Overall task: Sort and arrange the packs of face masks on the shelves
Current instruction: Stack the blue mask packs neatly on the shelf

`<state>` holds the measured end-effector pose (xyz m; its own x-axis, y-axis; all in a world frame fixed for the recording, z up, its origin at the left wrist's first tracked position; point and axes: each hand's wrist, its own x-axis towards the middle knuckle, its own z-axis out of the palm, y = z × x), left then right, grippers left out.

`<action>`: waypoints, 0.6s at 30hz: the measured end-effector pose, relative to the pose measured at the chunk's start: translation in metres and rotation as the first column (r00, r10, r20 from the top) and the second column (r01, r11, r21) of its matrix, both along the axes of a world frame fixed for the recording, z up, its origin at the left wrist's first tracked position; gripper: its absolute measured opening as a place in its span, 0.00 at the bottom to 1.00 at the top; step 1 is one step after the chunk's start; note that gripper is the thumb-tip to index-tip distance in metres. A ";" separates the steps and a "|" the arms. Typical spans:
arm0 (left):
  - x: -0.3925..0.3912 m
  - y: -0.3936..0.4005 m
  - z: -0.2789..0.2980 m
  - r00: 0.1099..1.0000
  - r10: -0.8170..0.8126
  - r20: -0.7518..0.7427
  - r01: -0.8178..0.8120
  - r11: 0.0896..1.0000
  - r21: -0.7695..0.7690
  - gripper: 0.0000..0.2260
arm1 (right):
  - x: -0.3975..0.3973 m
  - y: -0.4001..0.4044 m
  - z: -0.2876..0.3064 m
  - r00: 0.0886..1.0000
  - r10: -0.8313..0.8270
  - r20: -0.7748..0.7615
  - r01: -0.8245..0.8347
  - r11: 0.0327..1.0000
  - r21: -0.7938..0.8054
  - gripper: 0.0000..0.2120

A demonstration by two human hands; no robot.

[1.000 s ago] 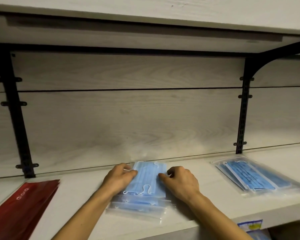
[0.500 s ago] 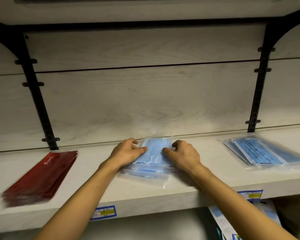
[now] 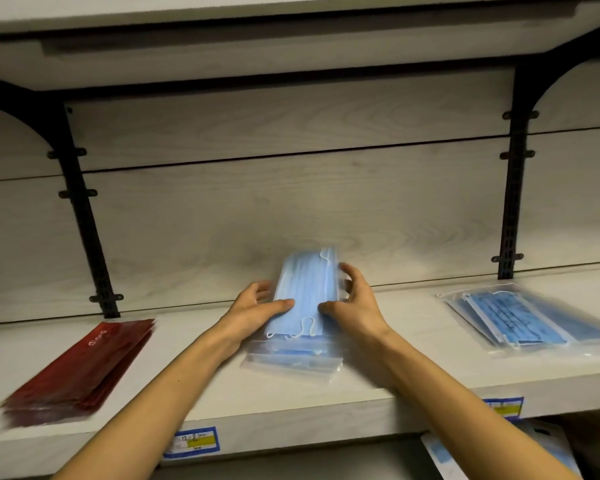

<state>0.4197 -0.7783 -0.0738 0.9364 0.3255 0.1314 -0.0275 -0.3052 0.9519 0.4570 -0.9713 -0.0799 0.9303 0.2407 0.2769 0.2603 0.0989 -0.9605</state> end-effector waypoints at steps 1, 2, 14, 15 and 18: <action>-0.001 0.000 0.002 0.999 0.022 0.031 -0.022 1.000 -0.005 0.36 | -0.001 0.000 0.003 0.999 -0.005 0.051 0.004 1.000 0.029 0.39; -0.004 -0.002 0.005 0.998 0.037 0.049 -0.036 0.999 -0.023 0.38 | -0.002 -0.001 0.005 0.994 -0.011 0.107 0.006 0.999 0.051 0.41; -0.019 -0.013 0.026 0.893 -0.033 0.448 0.148 0.963 -0.225 0.20 | -0.008 0.002 0.011 0.927 -0.049 0.372 0.067 0.997 -0.036 0.46; -0.019 -0.012 0.027 0.875 -0.005 0.484 0.134 0.963 -0.232 0.22 | -0.008 0.002 0.012 0.936 -0.030 0.350 0.054 0.997 -0.061 0.45; -0.018 -0.008 0.026 0.871 -0.002 0.491 0.138 0.961 -0.241 0.26 | -0.003 0.005 0.007 0.955 0.013 0.297 0.023 0.993 -0.116 0.31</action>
